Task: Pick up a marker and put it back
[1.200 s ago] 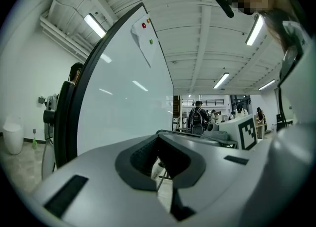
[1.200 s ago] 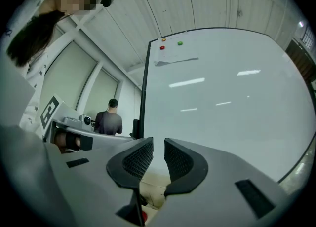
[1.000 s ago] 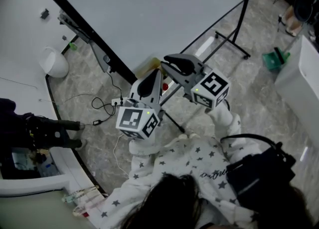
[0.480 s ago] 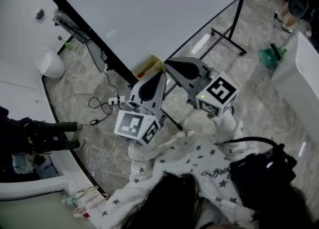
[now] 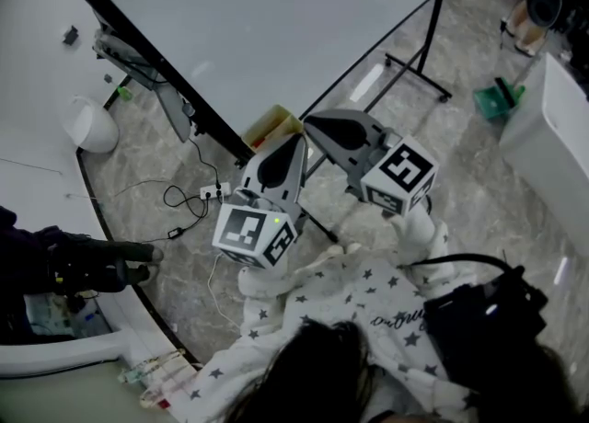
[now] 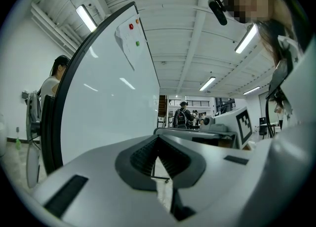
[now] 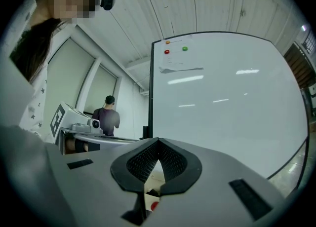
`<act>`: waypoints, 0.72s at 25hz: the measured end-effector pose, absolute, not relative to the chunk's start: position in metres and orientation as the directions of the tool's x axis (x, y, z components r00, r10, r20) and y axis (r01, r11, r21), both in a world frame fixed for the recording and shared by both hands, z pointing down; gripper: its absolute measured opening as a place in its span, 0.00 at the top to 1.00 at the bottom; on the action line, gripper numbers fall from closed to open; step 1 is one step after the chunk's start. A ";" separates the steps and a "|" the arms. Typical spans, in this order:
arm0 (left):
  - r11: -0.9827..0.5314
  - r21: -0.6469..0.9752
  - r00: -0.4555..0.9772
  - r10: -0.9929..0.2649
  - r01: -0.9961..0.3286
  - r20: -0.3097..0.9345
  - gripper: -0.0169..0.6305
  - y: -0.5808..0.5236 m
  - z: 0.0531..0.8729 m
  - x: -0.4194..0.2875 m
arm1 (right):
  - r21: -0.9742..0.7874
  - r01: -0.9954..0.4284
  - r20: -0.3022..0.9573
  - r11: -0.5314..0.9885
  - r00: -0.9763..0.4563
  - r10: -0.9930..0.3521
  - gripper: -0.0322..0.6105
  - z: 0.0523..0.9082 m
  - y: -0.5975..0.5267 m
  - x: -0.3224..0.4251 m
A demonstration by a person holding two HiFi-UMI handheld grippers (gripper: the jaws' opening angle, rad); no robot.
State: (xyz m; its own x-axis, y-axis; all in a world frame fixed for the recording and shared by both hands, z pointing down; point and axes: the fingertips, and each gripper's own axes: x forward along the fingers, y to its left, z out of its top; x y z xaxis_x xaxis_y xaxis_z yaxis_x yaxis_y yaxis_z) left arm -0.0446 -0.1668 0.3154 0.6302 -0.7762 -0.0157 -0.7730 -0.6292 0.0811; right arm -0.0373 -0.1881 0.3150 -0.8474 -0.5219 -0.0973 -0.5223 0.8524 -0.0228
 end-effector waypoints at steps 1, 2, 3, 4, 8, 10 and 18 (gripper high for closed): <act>-0.629 0.082 0.630 -0.776 -0.773 -0.016 0.97 -0.167 0.316 -0.045 | -0.023 -0.522 -0.098 0.852 -0.847 -0.522 0.94 0.316 -0.189 -0.037; -0.629 0.082 0.630 -0.777 -0.773 -0.015 0.97 -0.167 0.316 -0.045 | -0.024 -0.522 -0.099 0.853 -0.847 -0.522 0.94 0.316 -0.189 -0.038; -0.628 0.081 0.629 -0.777 -0.774 -0.014 0.97 -0.168 0.316 -0.045 | -0.025 -0.522 -0.098 0.853 -0.848 -0.521 0.94 0.316 -0.189 -0.038; -0.626 0.080 0.628 -0.779 -0.775 -0.012 0.97 -0.168 0.316 -0.045 | -0.026 -0.521 -0.097 0.853 -0.848 -0.521 0.94 0.317 -0.190 -0.038; -0.624 0.081 0.626 -0.780 -0.777 -0.010 0.97 -0.167 0.317 -0.046 | -0.025 -0.520 -0.097 0.854 -0.849 -0.520 0.94 0.319 -0.190 -0.039; -0.624 0.081 0.626 -0.780 -0.777 -0.010 0.97 -0.167 0.316 -0.046 | -0.026 -0.516 -0.092 0.856 -0.851 -0.516 0.94 0.319 -0.189 -0.041; -0.623 0.076 0.624 -0.781 -0.778 -0.008 0.97 -0.167 0.316 -0.046 | -0.021 -0.515 -0.087 0.857 -0.853 -0.514 0.94 0.321 -0.190 -0.042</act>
